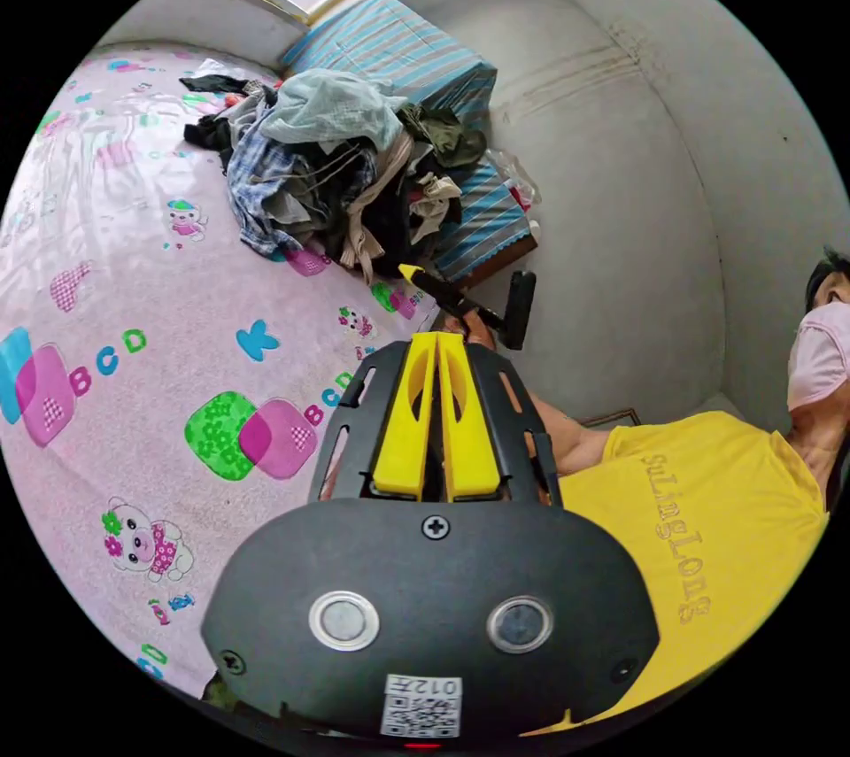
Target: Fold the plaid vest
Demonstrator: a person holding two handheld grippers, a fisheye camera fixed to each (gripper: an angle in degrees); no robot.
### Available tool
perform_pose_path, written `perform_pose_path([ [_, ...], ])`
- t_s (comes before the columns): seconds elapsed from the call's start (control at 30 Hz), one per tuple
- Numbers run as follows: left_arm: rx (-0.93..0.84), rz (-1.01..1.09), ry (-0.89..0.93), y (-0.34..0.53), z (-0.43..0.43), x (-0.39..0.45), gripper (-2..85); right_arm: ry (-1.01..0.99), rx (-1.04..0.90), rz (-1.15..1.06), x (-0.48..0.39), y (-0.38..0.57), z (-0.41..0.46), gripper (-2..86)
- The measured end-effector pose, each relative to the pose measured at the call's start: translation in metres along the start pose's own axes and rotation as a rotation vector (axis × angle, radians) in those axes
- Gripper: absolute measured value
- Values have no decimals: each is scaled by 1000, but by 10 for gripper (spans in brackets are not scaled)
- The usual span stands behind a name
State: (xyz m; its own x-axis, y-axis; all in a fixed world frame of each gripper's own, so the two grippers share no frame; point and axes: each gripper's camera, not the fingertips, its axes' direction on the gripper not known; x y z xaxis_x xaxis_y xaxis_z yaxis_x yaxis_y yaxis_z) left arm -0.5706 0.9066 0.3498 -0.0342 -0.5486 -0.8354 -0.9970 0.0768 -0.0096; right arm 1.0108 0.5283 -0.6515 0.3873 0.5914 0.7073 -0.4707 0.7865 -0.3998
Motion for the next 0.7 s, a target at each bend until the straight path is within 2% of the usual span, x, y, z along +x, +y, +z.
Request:
perform_pose_path([
  [0.17, -7, -80, 16, -11, 119, -47, 7, 291, 56, 18, 173, -84, -26, 33],
  [0.3, -88, -107, 37, -26, 231, -70, 8, 464, 59, 98, 290, -145, -32, 65],
  [0.37, -107, -105, 18, -29, 268, -78, 8, 618, 31, 131, 360, -185, -28, 82],
  [0.43, -130, -103, -2, -32, 300, -90, 8, 678, -19, 171, 410, -212, -24, 92],
  [0.53, -163, -150, -24, -35, 349, -123, 9, 637, -139, 225, 476, -245, -20, 97],
  [0.7, -221, -172, -58, -66, 440, -186, 12, 562, -275, 128, 527, -274, -29, 22],
])
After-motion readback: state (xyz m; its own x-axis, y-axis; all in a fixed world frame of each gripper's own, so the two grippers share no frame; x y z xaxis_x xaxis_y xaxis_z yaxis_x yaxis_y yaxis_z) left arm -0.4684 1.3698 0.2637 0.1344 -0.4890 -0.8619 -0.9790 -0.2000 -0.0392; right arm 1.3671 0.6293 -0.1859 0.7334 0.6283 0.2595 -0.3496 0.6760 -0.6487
